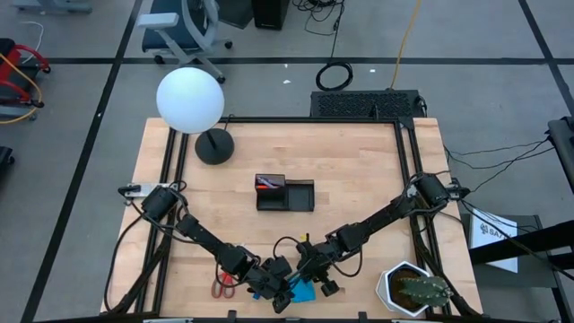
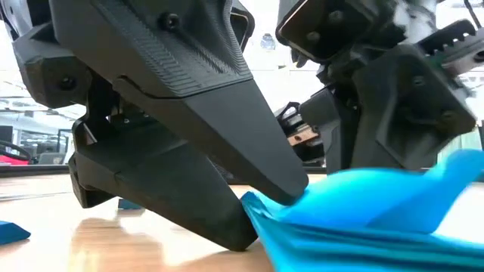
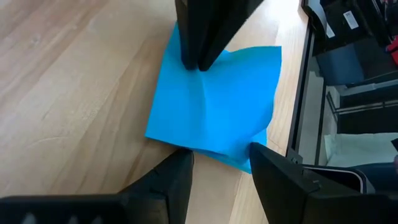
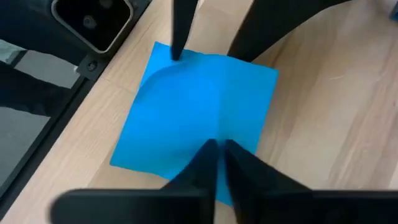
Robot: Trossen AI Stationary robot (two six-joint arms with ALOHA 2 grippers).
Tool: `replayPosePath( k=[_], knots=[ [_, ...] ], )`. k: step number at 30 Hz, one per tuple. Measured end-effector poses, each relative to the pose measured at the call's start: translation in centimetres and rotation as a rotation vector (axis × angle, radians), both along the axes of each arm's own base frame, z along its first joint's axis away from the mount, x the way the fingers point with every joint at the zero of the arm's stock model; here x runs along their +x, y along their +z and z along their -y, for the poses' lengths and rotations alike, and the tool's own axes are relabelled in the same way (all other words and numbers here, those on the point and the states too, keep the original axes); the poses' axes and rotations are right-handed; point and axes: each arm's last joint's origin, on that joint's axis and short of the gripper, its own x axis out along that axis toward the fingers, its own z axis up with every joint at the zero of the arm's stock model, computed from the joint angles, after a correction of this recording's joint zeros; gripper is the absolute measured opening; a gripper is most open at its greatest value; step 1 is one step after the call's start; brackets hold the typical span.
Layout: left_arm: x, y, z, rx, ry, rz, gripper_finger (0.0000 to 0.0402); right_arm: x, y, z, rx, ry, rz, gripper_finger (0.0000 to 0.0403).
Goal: Pick and place office supplies into organizer
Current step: Put the blue sticky note into the desk organizer
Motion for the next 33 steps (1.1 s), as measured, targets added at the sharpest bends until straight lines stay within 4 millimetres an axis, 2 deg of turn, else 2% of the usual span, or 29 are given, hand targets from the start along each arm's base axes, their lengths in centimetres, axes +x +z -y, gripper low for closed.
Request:
replayPosePath(
  k=[6, 10, 16, 20, 27, 33],
  knots=[
    [0.0, 0.0, 0.0, -0.004, 0.003, 0.001, 0.0168, 0.2, -1.3, 0.8, 0.074, -0.070, -0.106, 0.0001],
    [0.0, 0.0, 0.0, -0.011, 0.009, -0.002, 0.0168, 0.4, -1.3, 0.9, 0.083, -0.081, -0.102, 0.0000],
    [-0.2, 0.0, 0.4, -0.015, 0.007, -0.005, 0.0168, 0.8, 0.1, 1.6, 0.092, -0.105, -0.062, 0.0000],
    [-0.9, 0.9, 0.1, 0.039, 0.021, -0.032, 0.0156, 1.1, 1.7, 2.4, 0.099, -0.131, -0.019, 0.0000],
    [-1.9, 5.1, -1.4, 0.155, -0.018, -0.021, 0.0093, 1.1, 3.5, 4.2, 0.053, -0.169, -0.005, 0.0000],
    [-2.4, 8.9, -2.9, 0.201, 0.004, 0.048, 0.0064, 0.9, 5.1, 5.5, 0.047, -0.204, 0.005, 0.0000]
  ],
)
